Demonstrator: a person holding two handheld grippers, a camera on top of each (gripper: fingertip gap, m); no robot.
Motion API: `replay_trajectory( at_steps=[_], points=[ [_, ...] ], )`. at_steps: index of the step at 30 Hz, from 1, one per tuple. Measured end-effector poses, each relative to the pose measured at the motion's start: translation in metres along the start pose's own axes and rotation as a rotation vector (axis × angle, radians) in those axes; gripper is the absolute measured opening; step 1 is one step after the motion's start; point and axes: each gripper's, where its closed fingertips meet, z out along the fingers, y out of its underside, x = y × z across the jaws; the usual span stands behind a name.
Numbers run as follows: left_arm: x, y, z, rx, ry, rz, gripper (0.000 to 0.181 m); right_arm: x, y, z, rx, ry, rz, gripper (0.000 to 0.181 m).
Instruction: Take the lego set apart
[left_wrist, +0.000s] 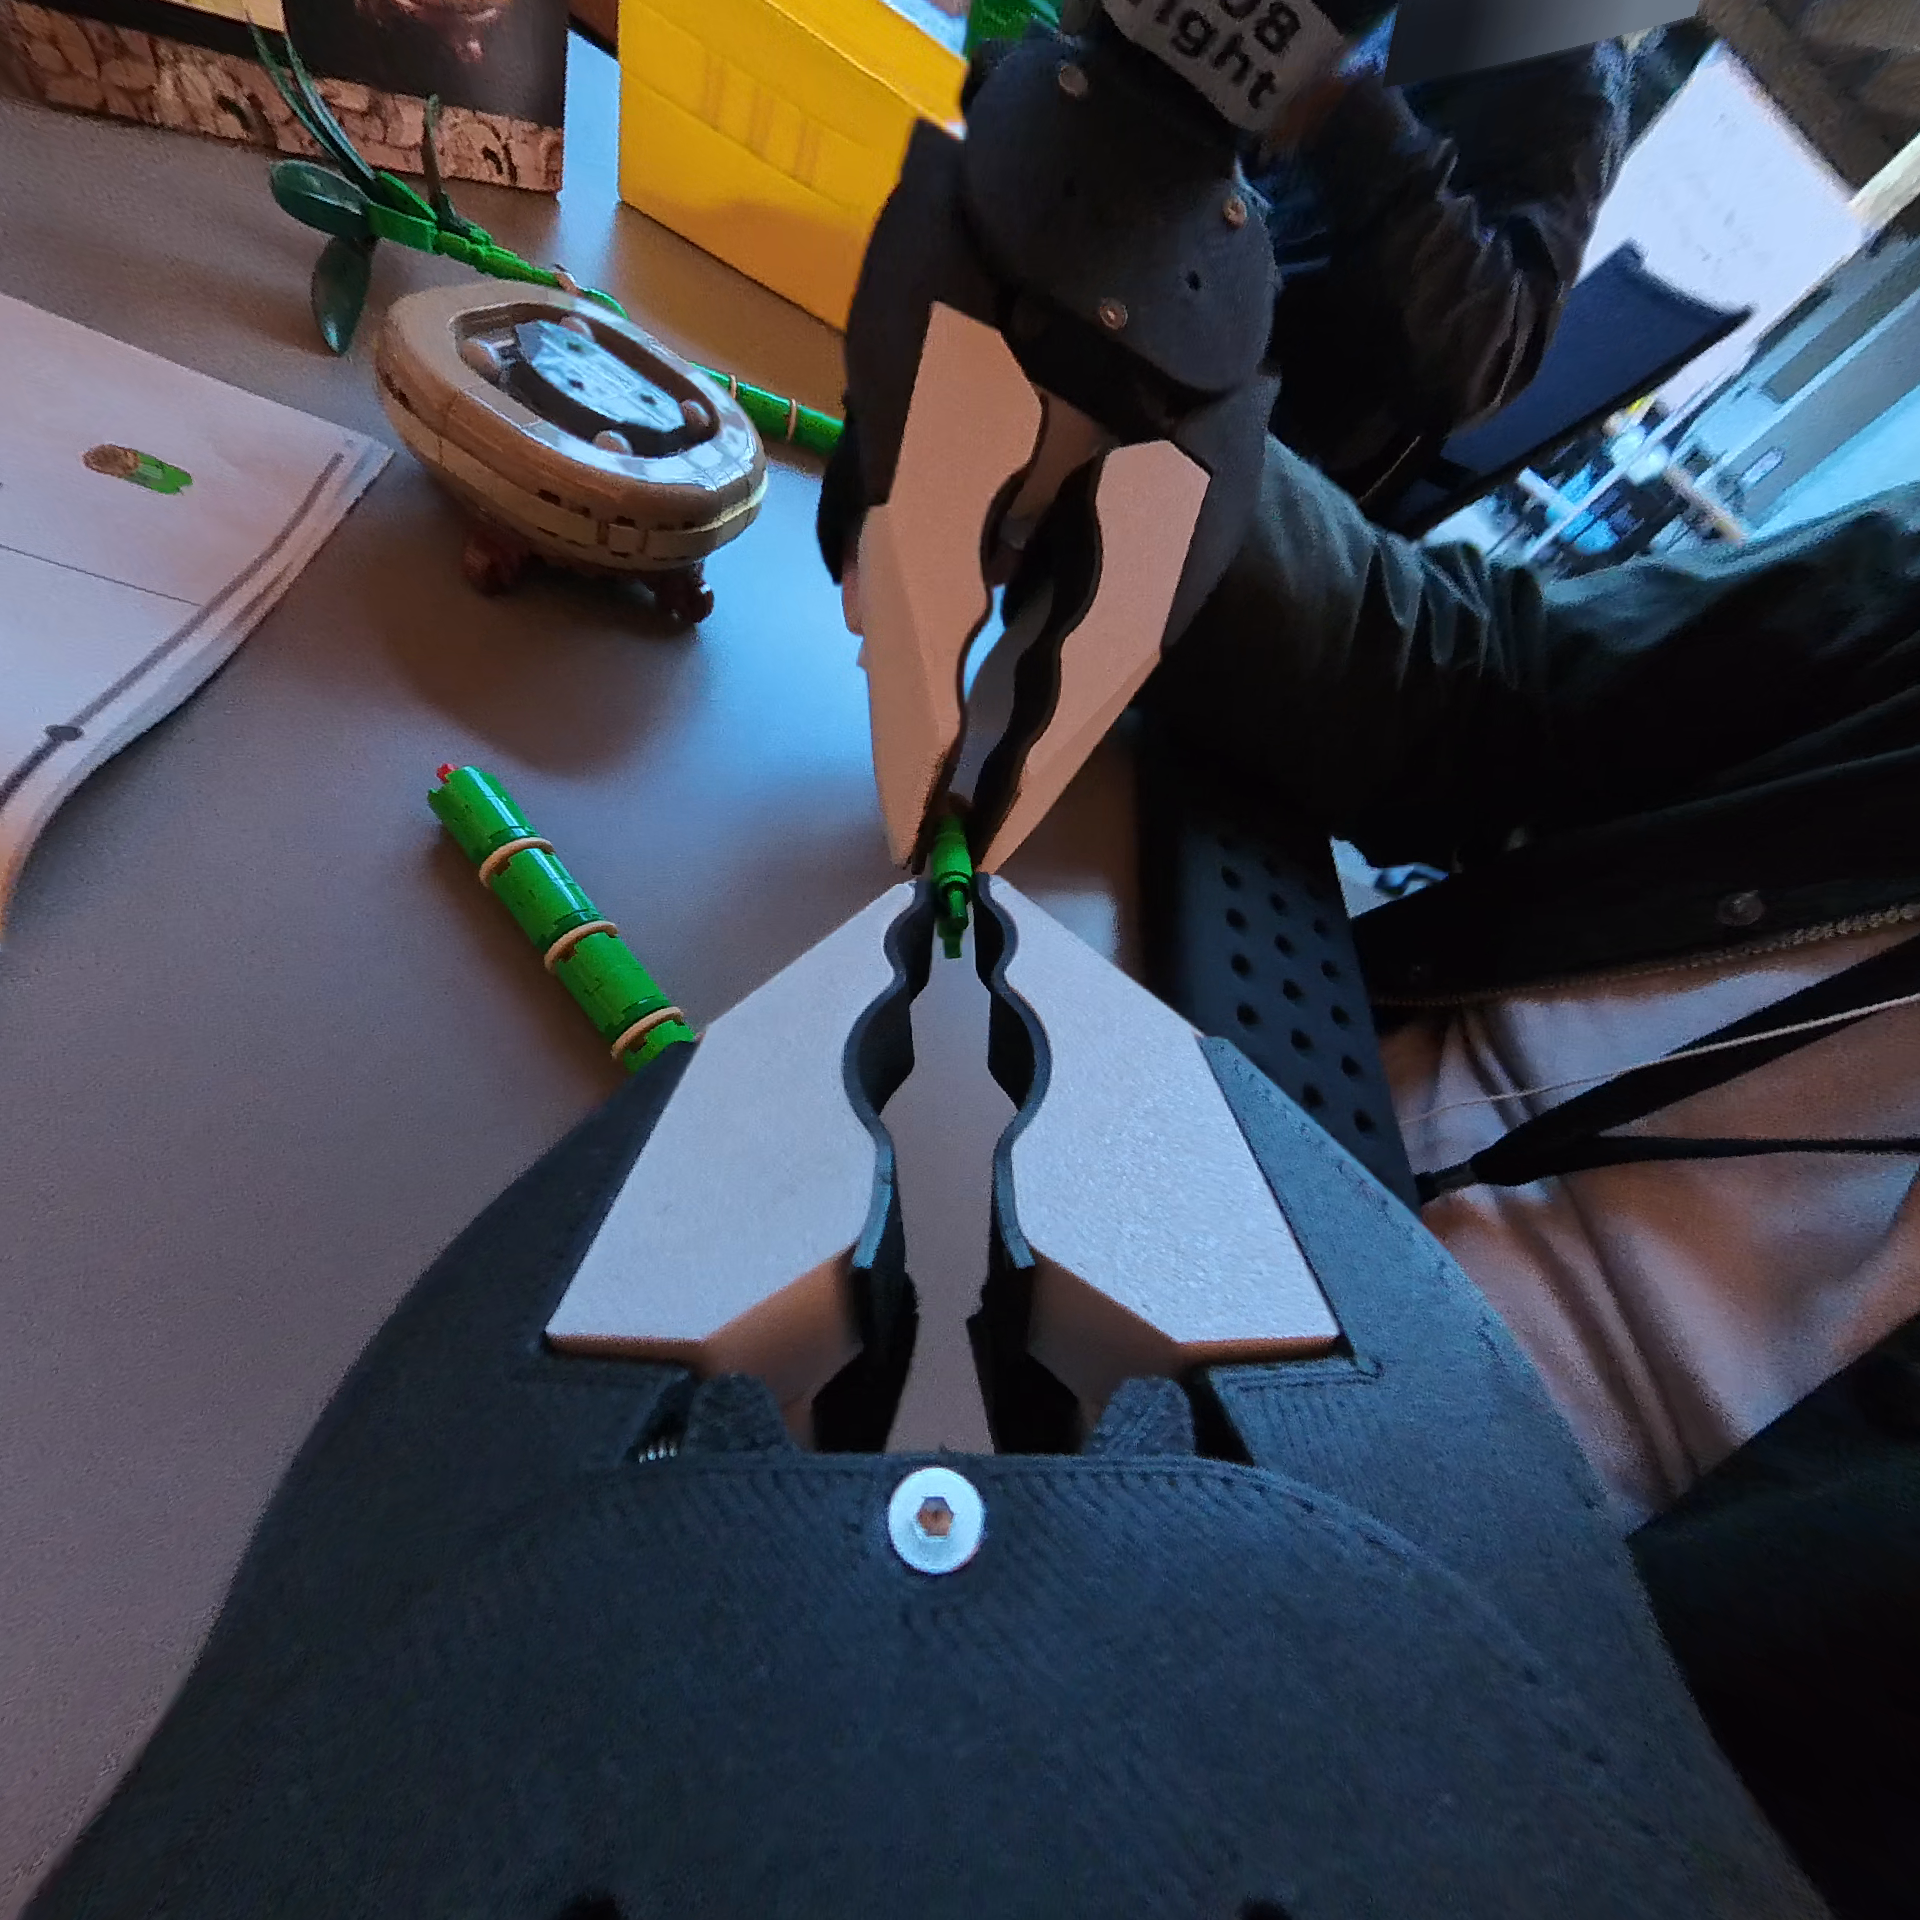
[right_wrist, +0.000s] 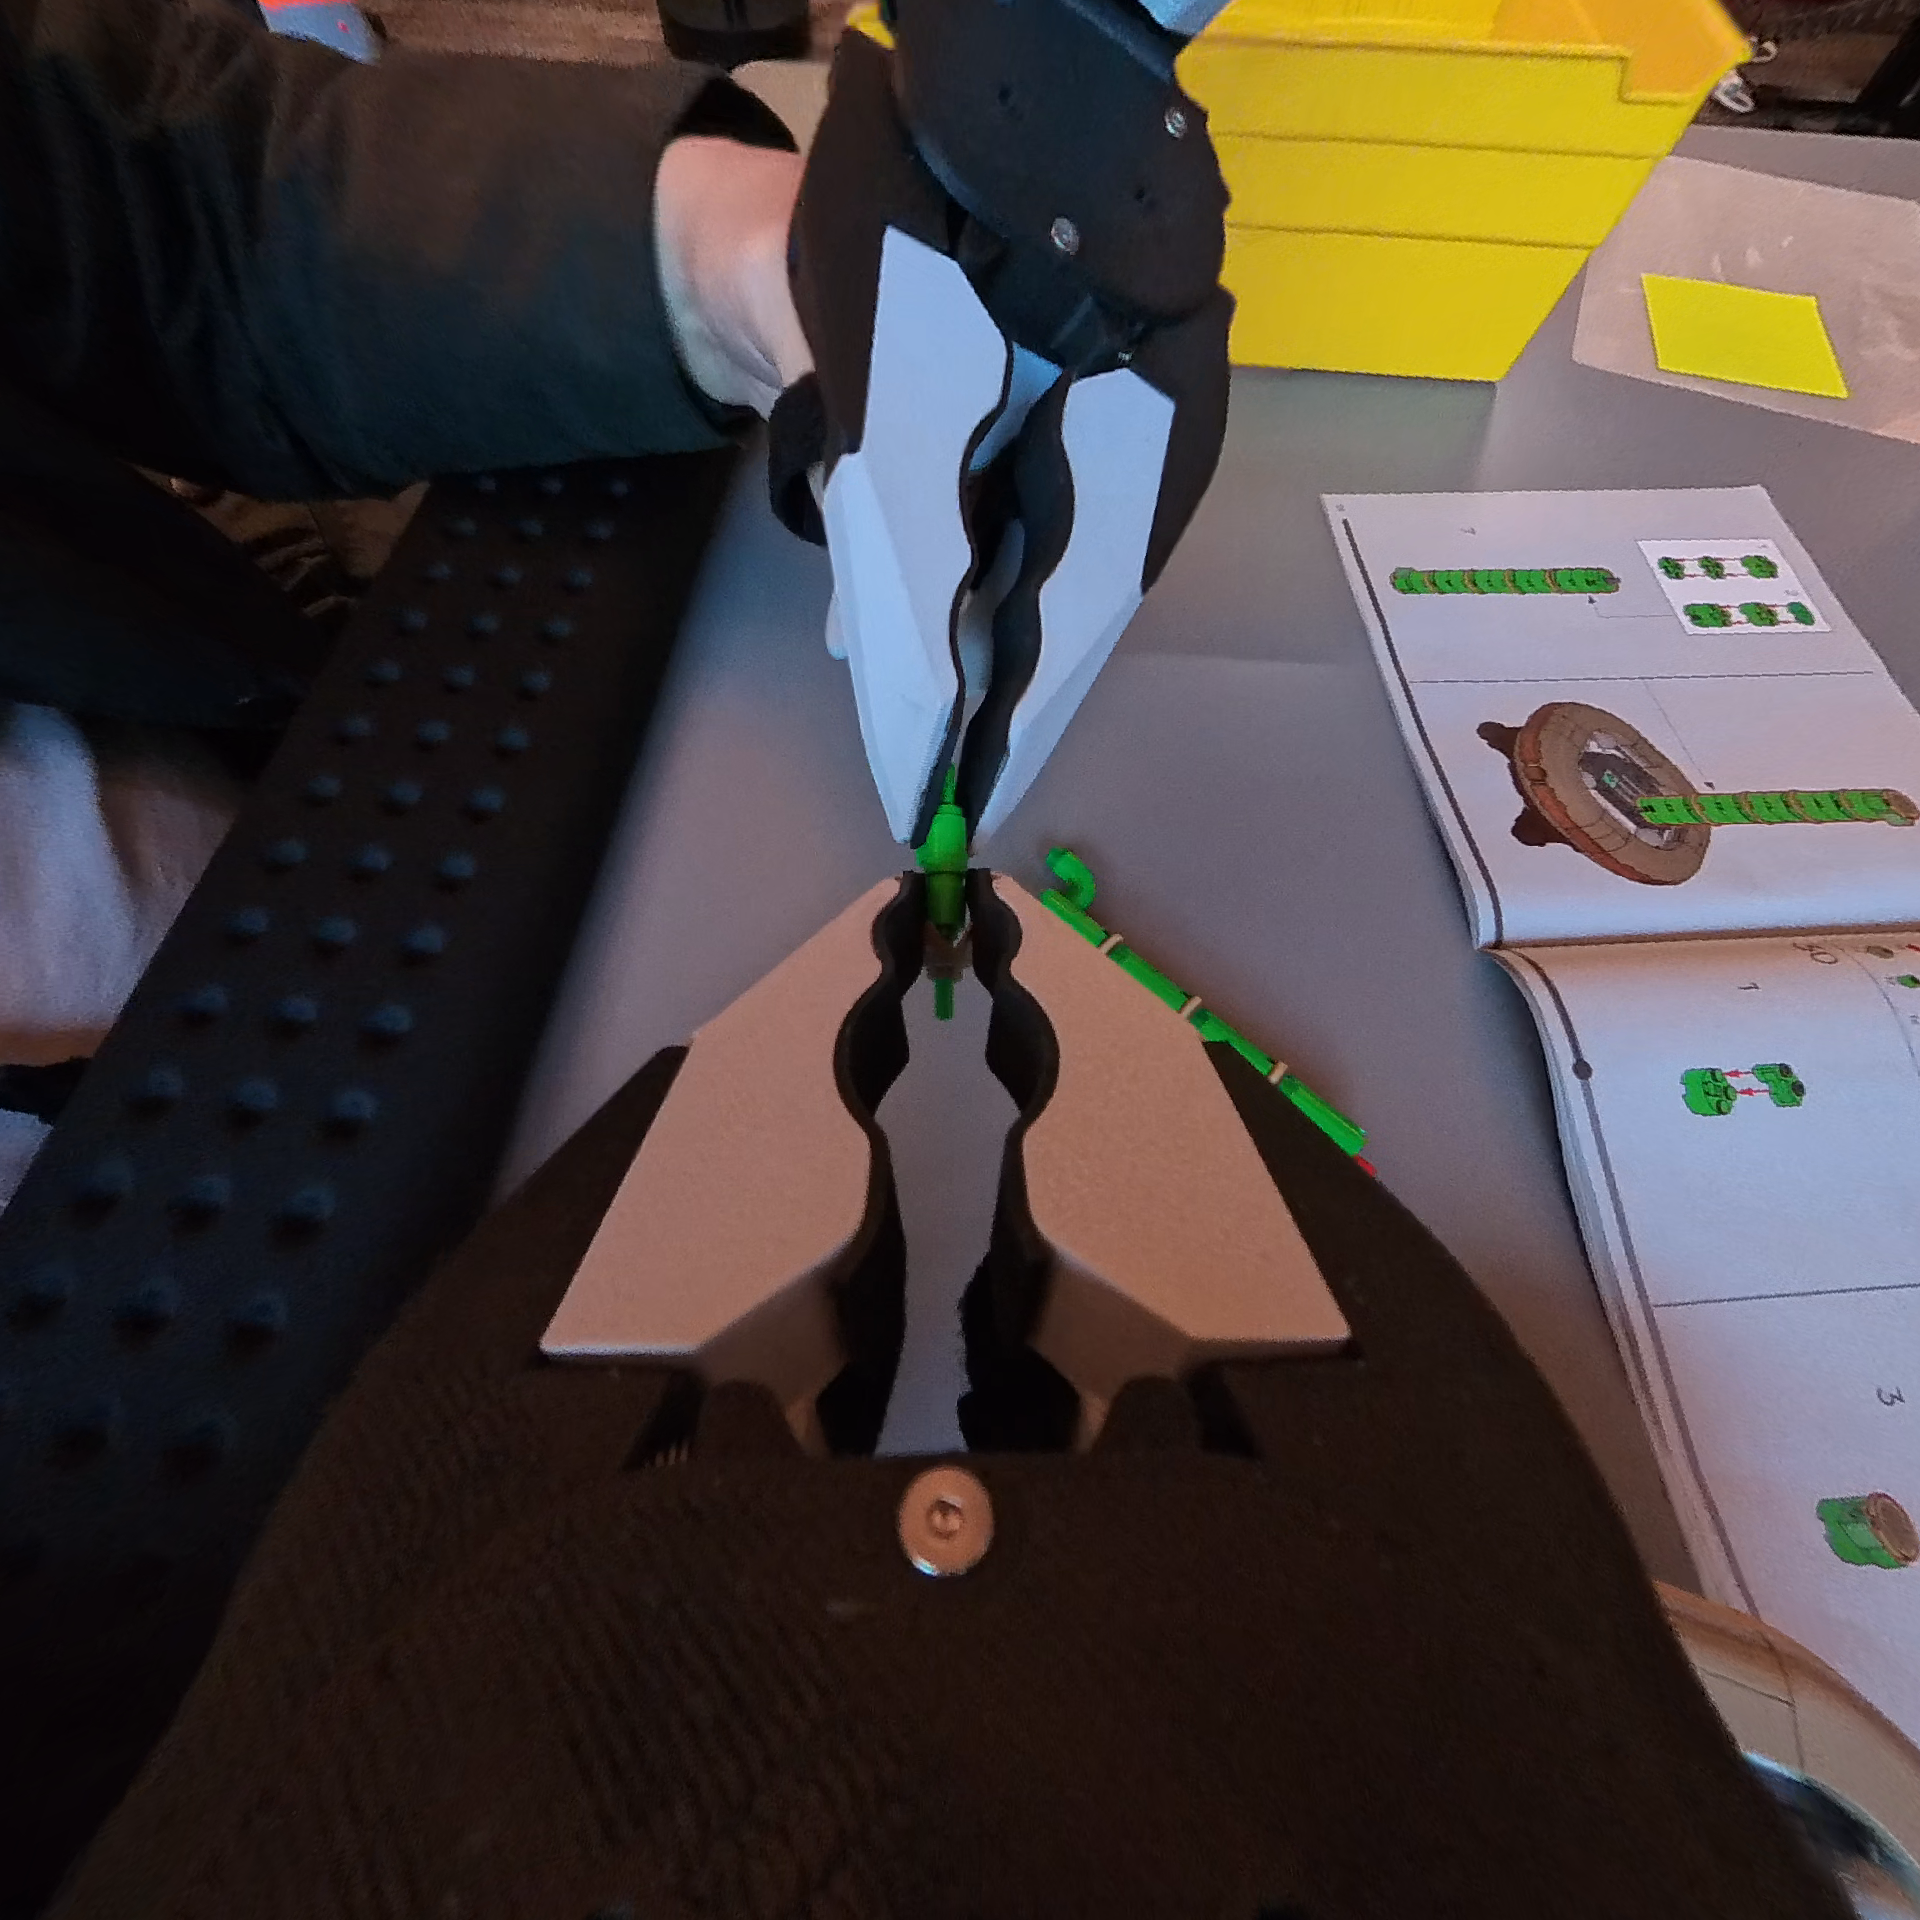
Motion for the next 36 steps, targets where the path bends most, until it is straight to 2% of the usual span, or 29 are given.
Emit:
replay_trajectory(
  at_steps=[4, 12, 16, 36],
  points=[
    [-0.001, -0.005, 0.001, 0.059, 0.066, -0.113, 0.009, 0.003, -0.003, 0.0, 0.002, 0.045, -0.06, 0.008],
    [-0.011, 0.003, 0.004, -0.011, -0.065, -0.008, 0.006, 0.007, 0.005, 0.006, -0.06, 0.082, -0.081, 0.008],
    [-0.005, -0.004, 0.002, 0.024, -0.013, -0.042, 0.005, 0.005, 0.0, 0.0, -0.021, 0.064, -0.072, 0.009],
    [0.003, -0.005, -0.001, 0.03, 0.042, -0.046, 0.006, 0.0, -0.001, -0.006, -0.004, 0.041, -0.059, 0.009]
  ],
)
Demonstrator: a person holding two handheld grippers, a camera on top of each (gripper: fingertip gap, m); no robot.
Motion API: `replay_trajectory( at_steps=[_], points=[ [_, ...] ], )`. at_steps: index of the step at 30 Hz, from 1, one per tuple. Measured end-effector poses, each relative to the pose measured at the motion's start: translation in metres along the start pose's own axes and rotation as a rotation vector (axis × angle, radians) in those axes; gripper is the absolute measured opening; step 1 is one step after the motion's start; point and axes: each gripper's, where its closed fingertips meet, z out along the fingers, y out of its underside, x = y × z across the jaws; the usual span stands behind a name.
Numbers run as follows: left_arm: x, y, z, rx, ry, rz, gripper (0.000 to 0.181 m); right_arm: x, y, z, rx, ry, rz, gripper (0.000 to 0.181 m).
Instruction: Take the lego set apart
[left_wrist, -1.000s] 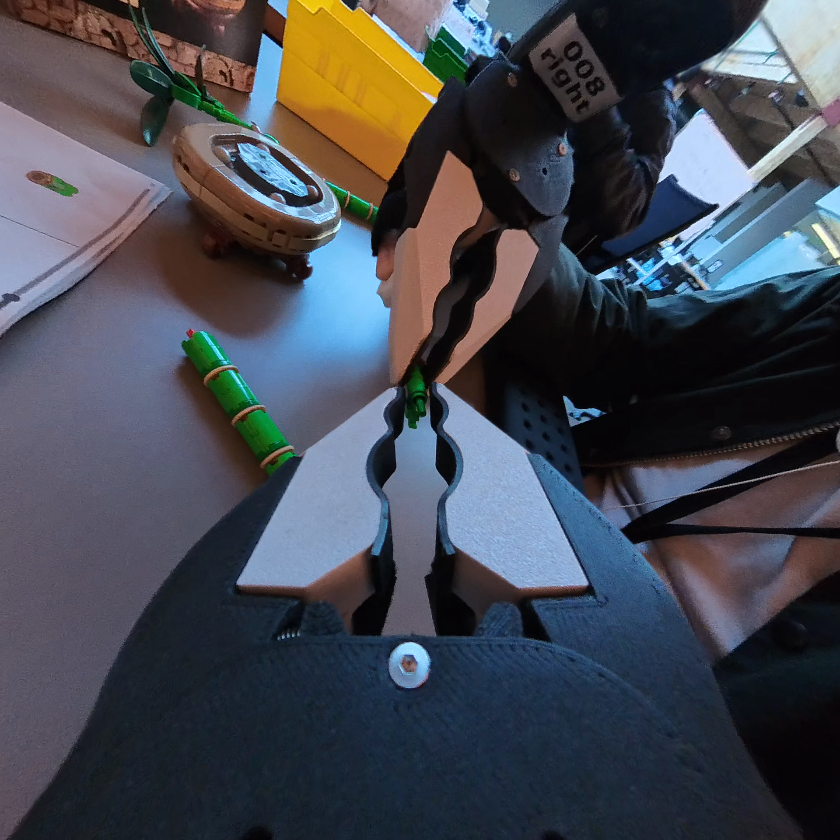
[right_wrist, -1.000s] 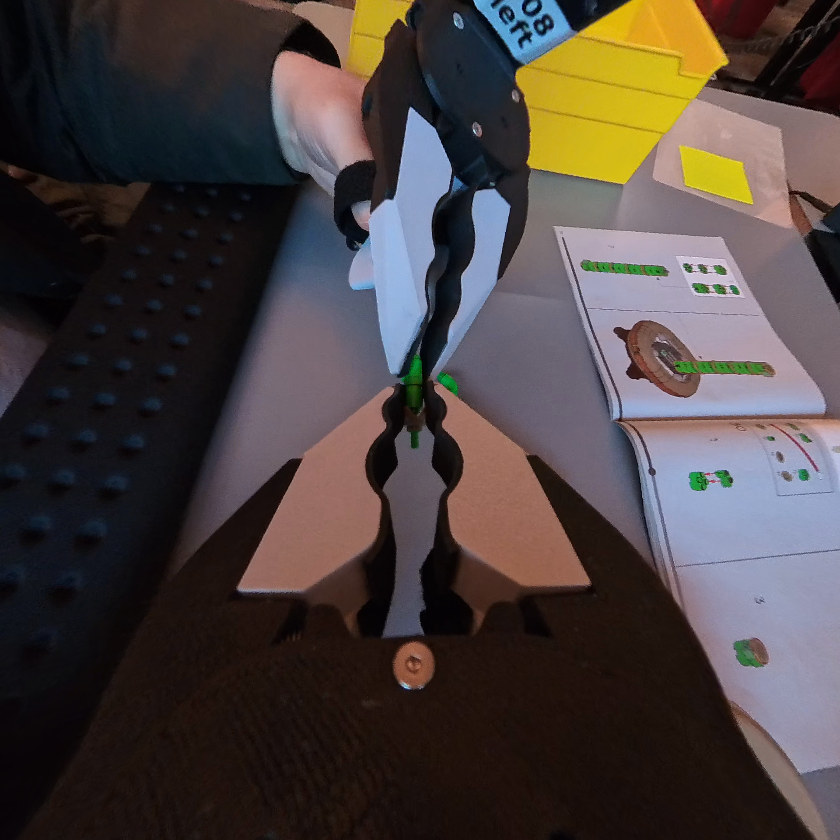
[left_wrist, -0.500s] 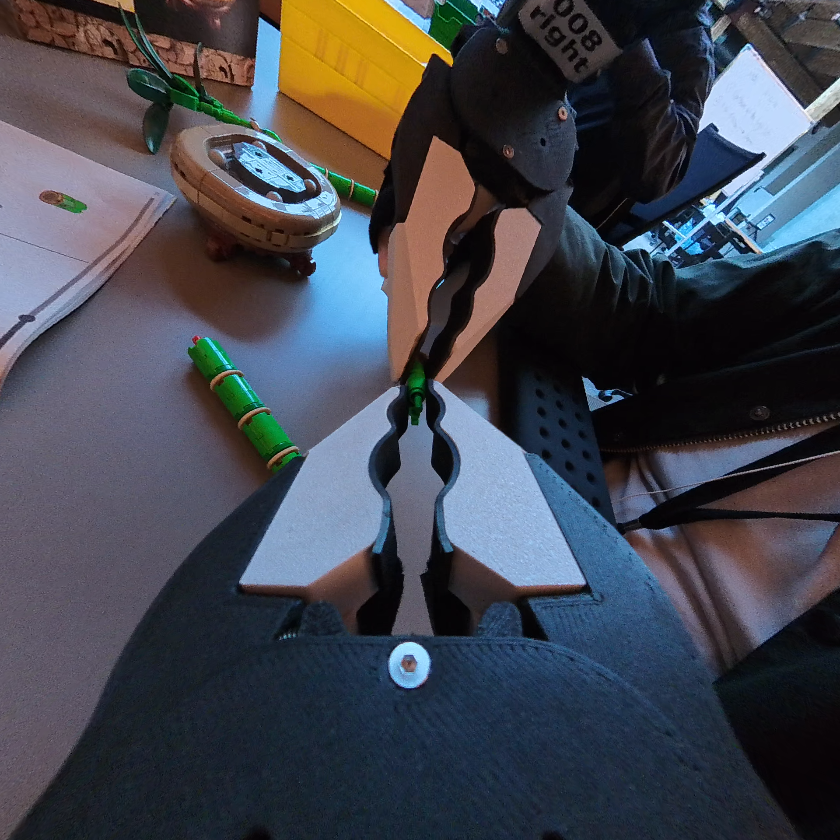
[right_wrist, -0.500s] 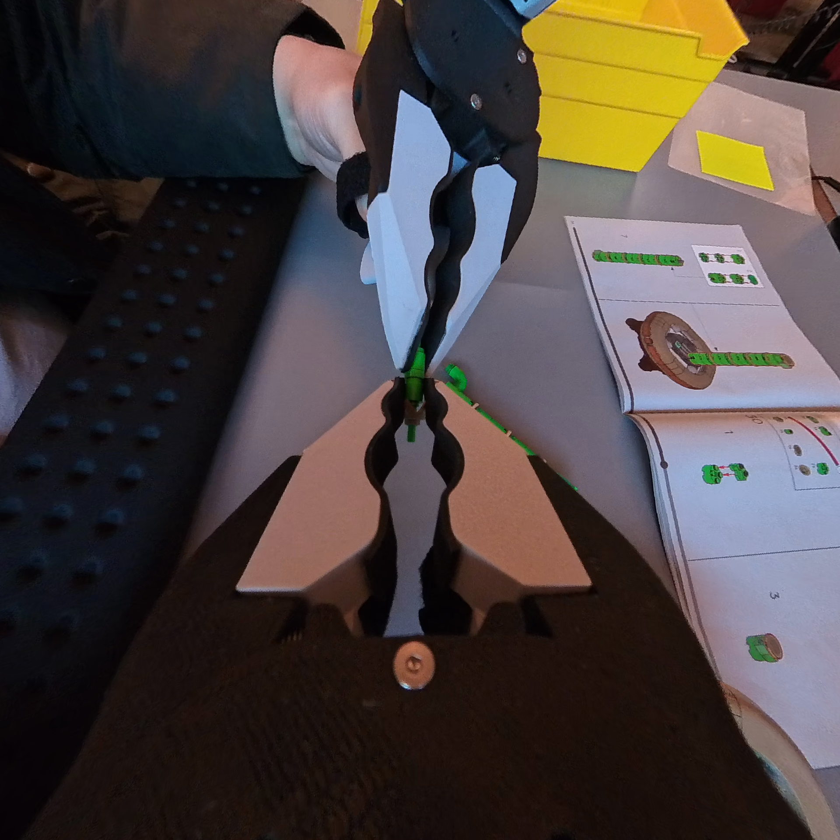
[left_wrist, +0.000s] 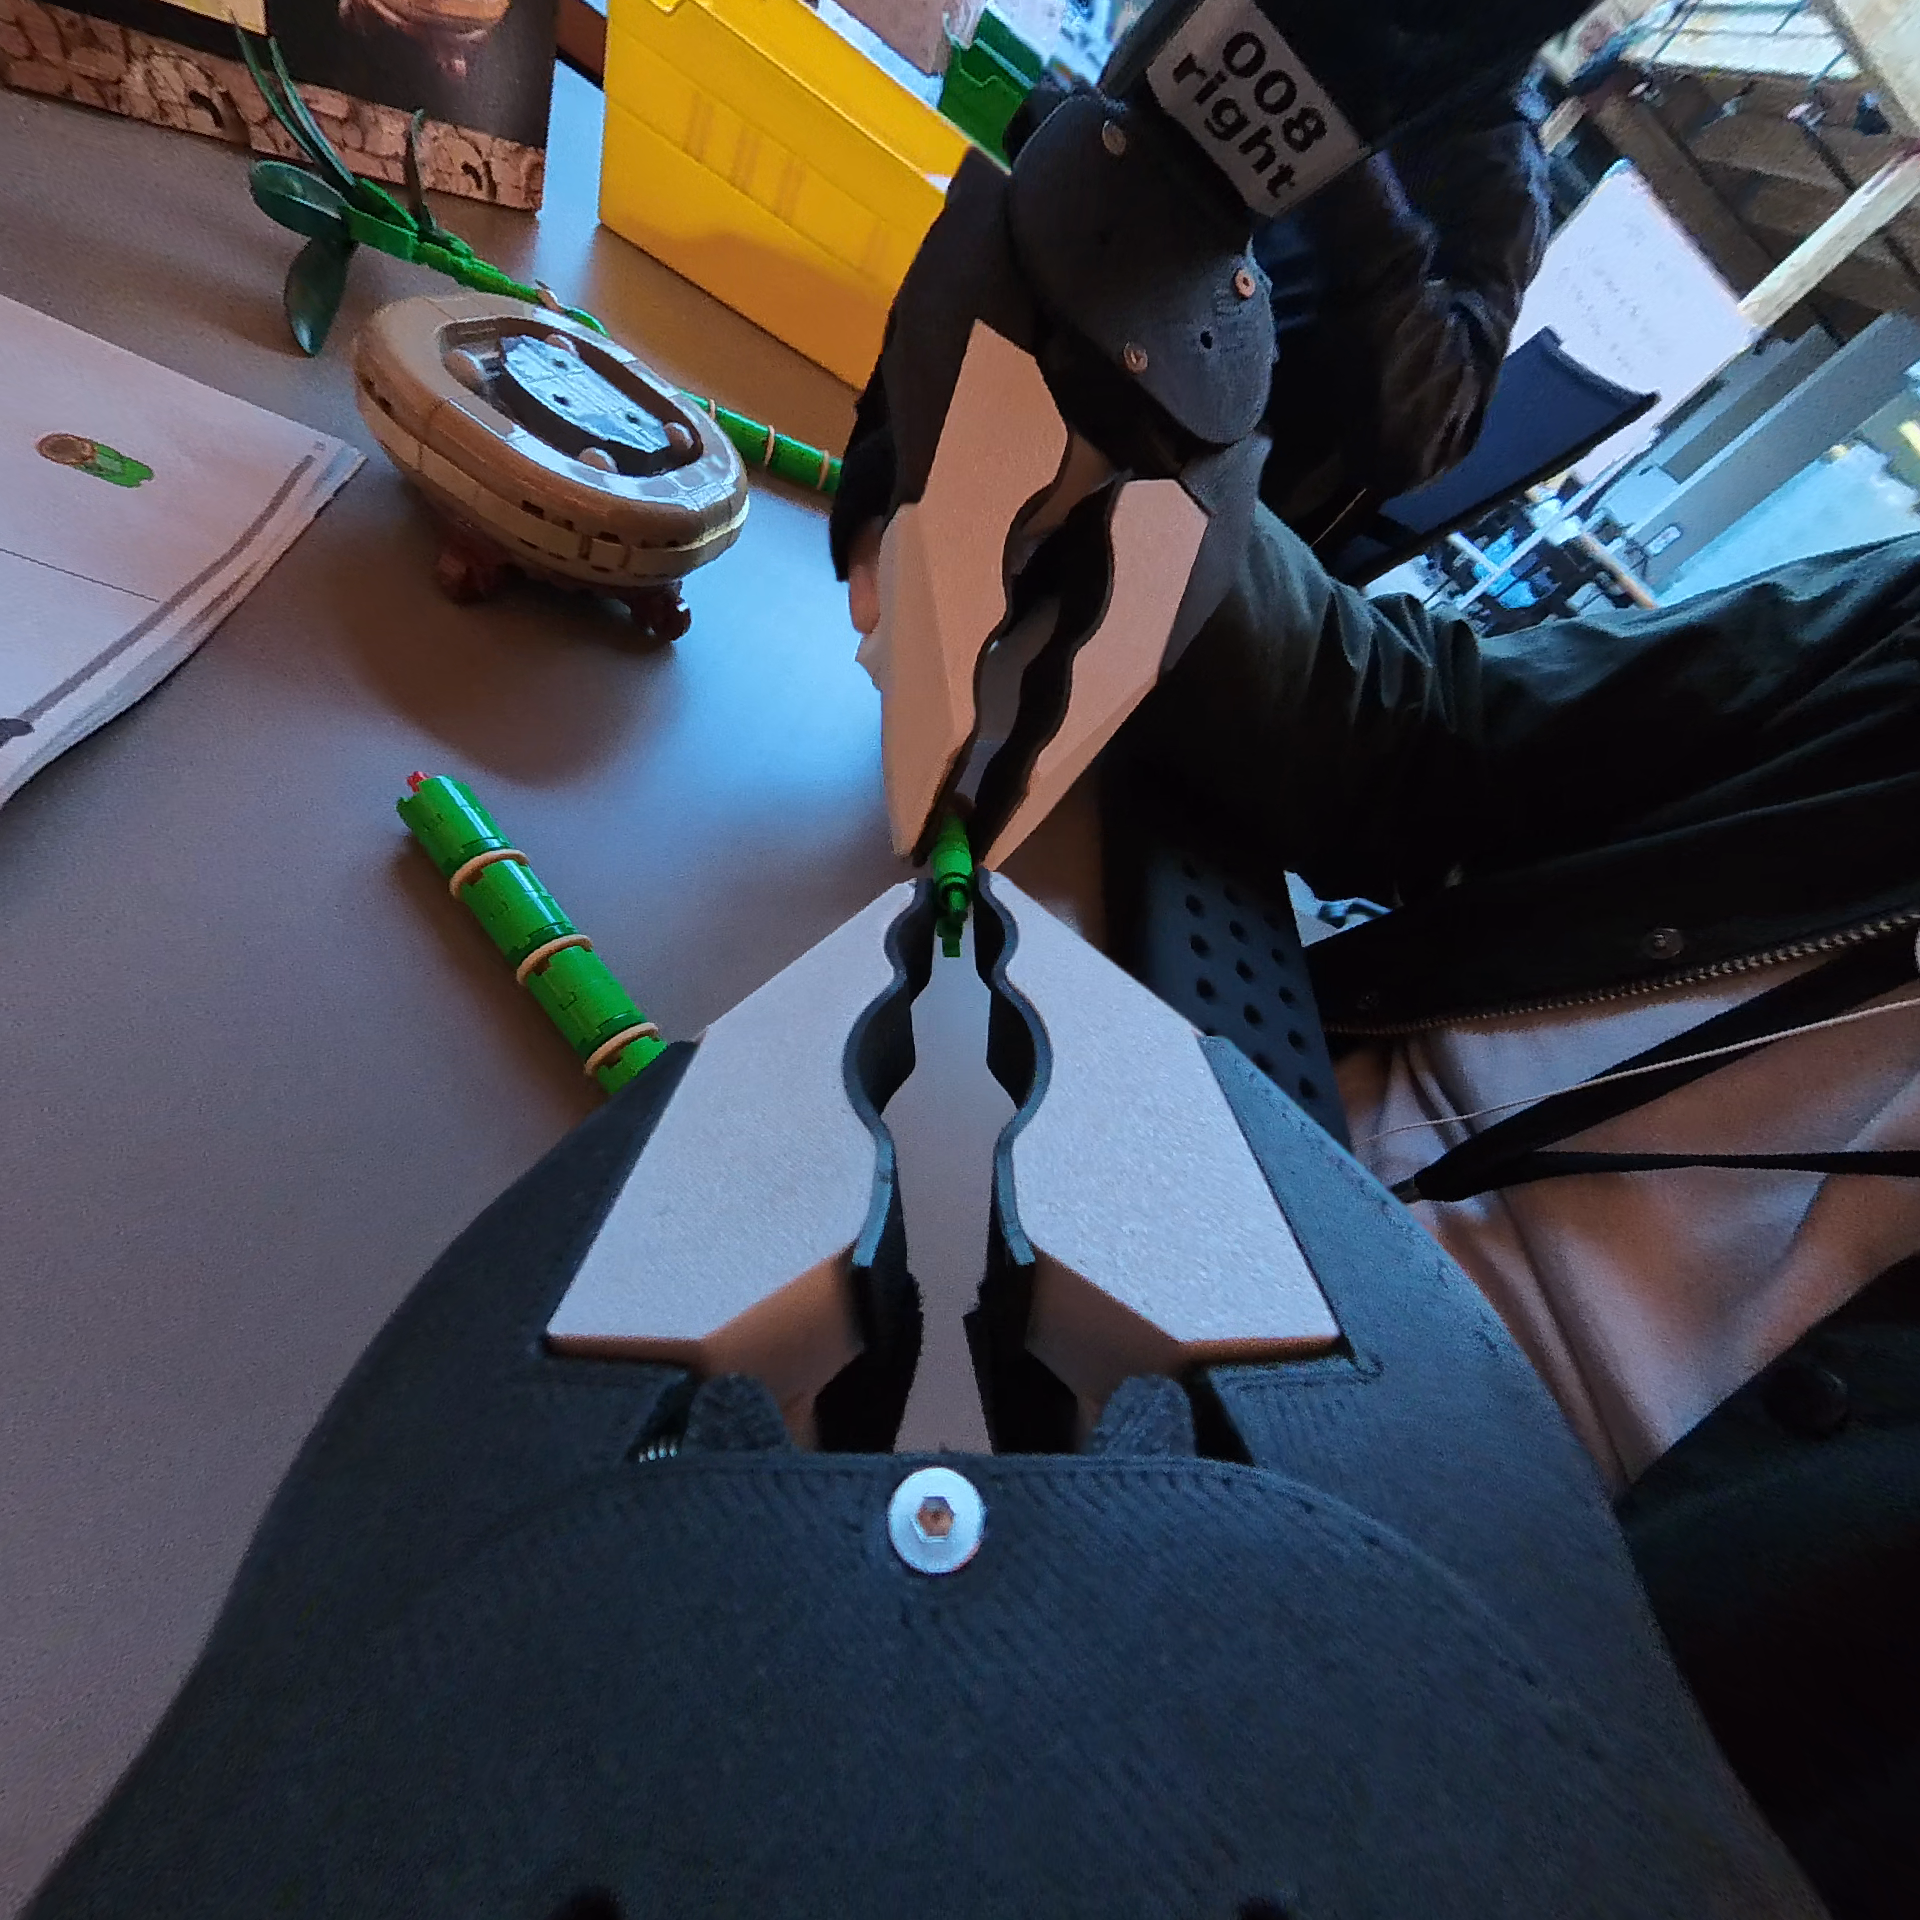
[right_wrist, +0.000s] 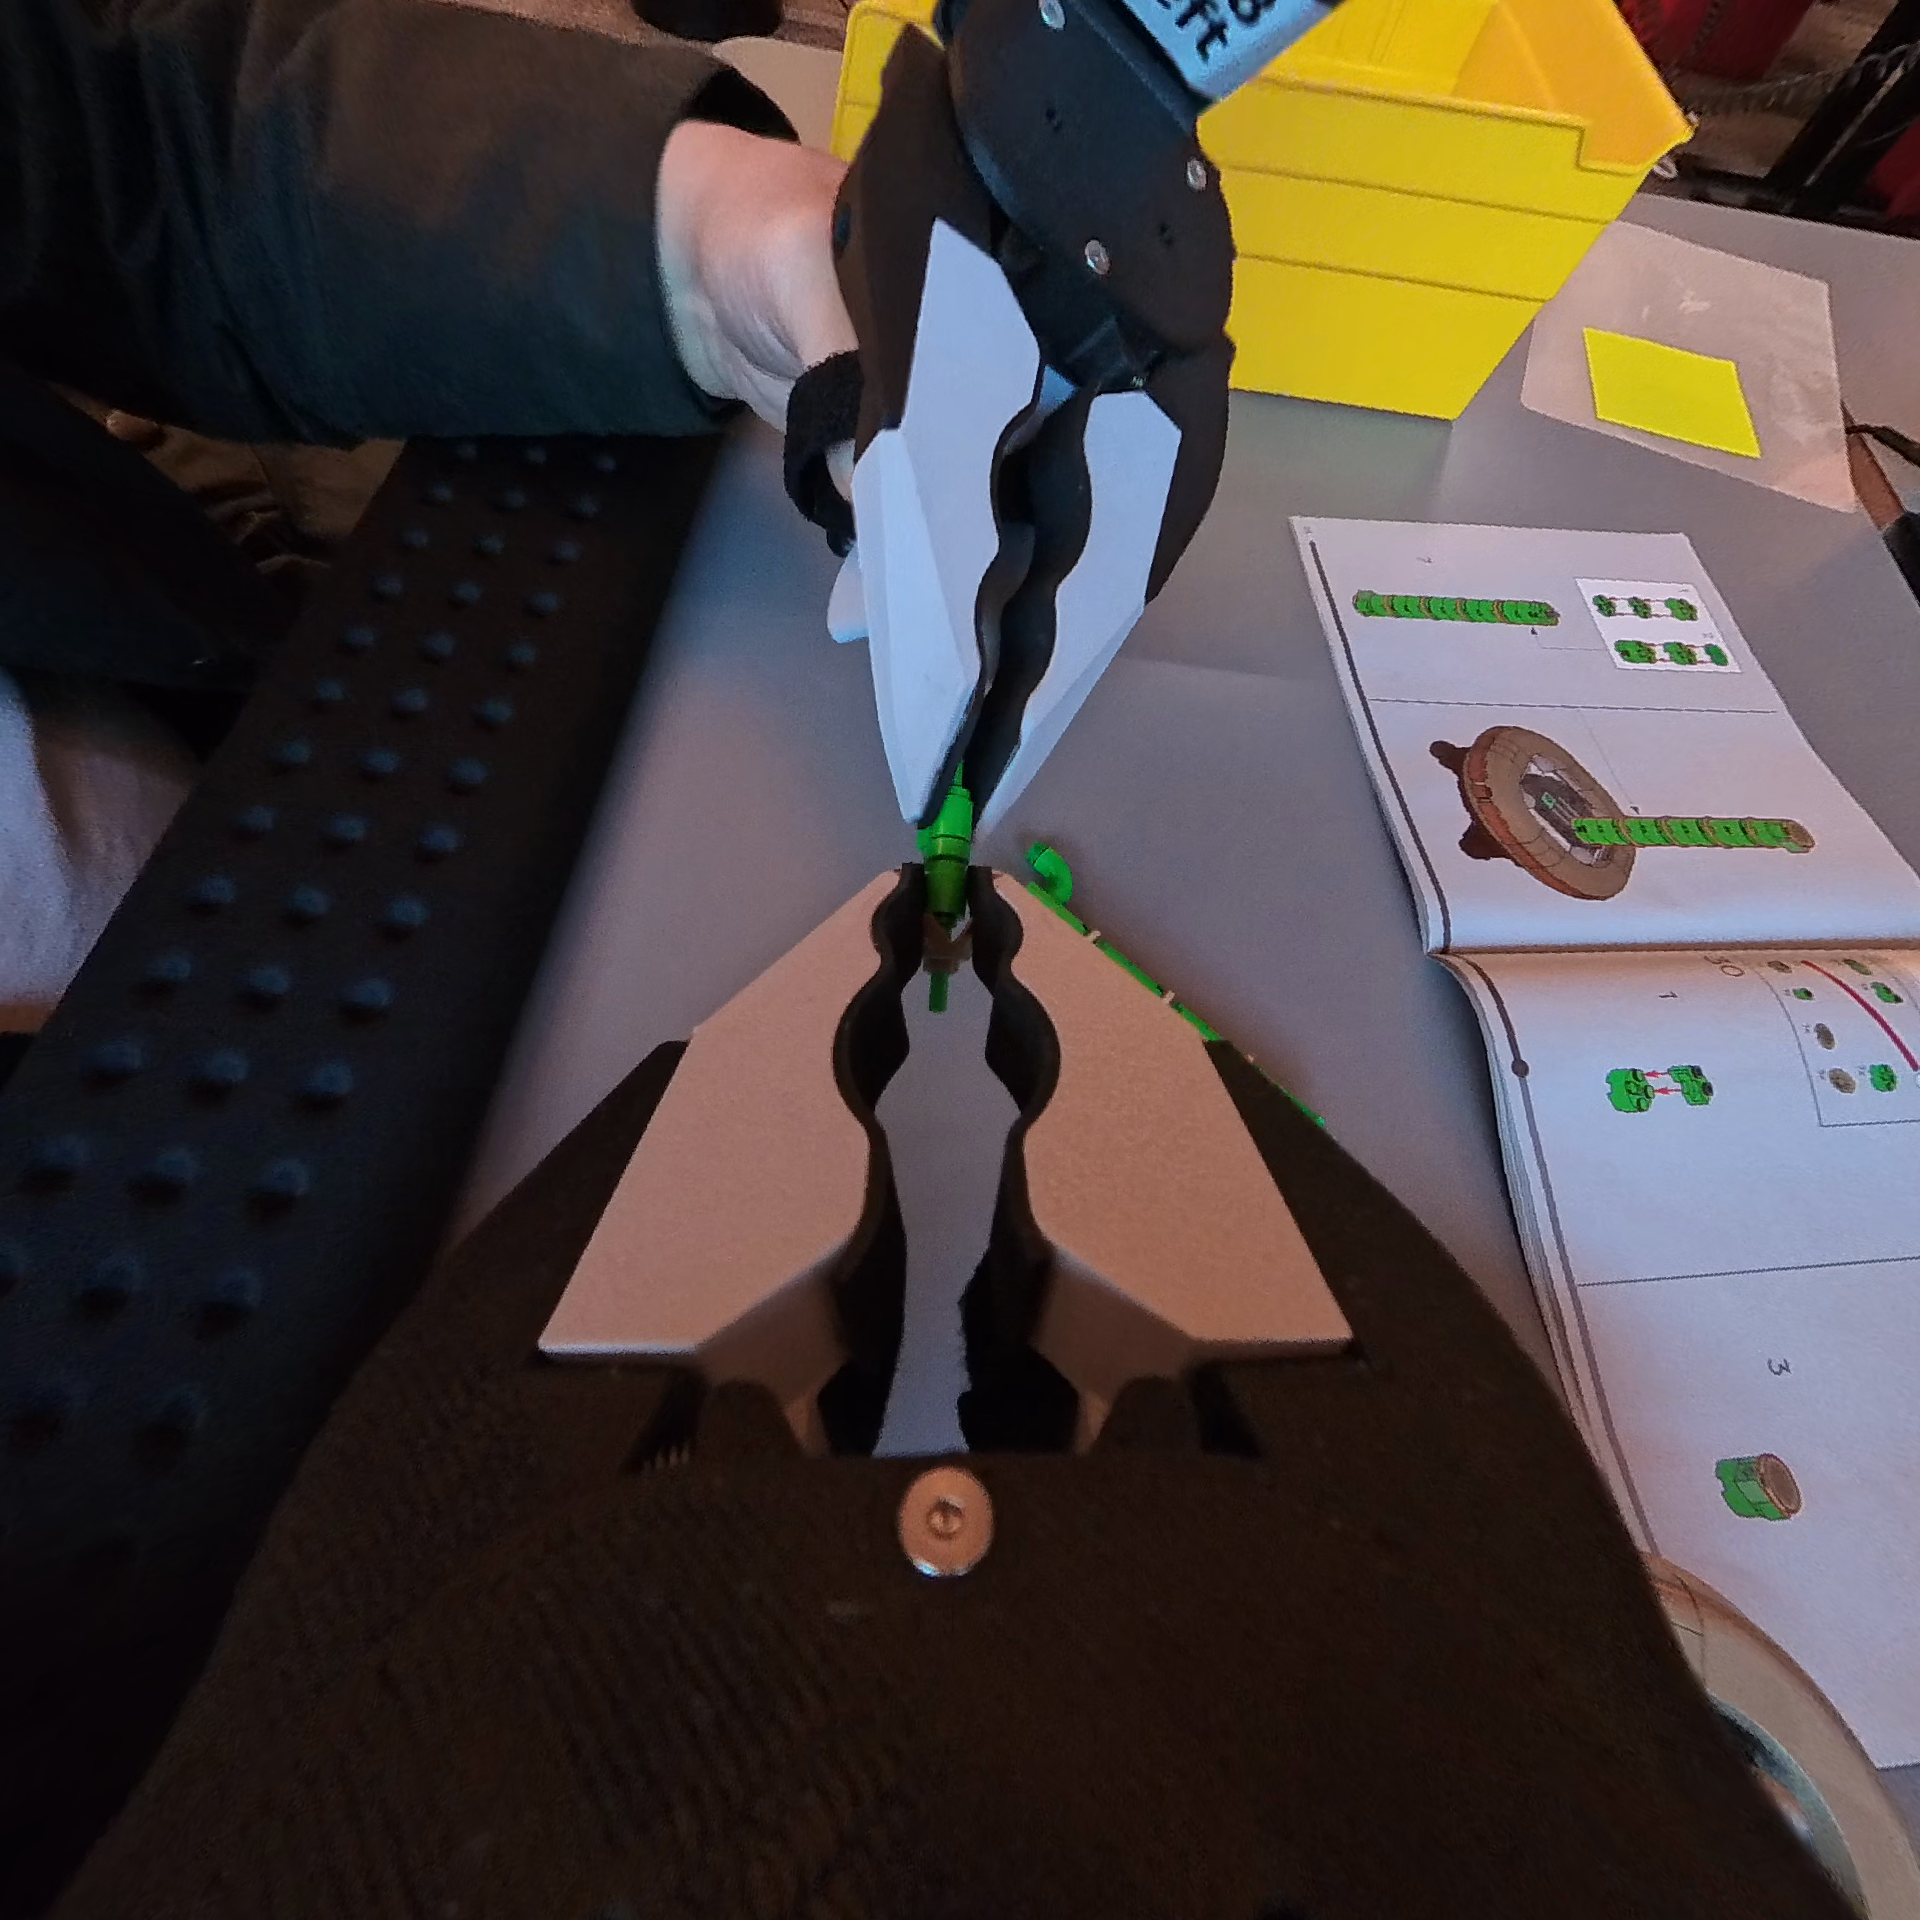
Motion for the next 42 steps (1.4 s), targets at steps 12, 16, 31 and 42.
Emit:
replay_trajectory(
  at_steps=[12, 16, 31, 42],
  points=[
    [-0.005, -0.002, 0.004, 0.03, -0.018, -0.025, 0.018, 0.002, 0.002, 0.006, -0.026, 0.033, -0.052, 0.008],
    [-0.01, 0.003, 0.004, -0.01, -0.078, 0.025, 0.006, 0.004, 0.006, 0.008, -0.046, 0.046, -0.053, 0.009],
    [0.002, 0.001, -0.002, -0.016, -0.017, 0.01, 0.005, -0.003, 0.003, -0.002, -0.016, -0.019, -0.009, 0.009],
    [-0.02, -0.037, -0.089, 0.284, -0.103, -0.054, 0.0, 0.026, 0.004, -0.049, 0.087, 0.062, 0.132, 0.008]
  ],
)
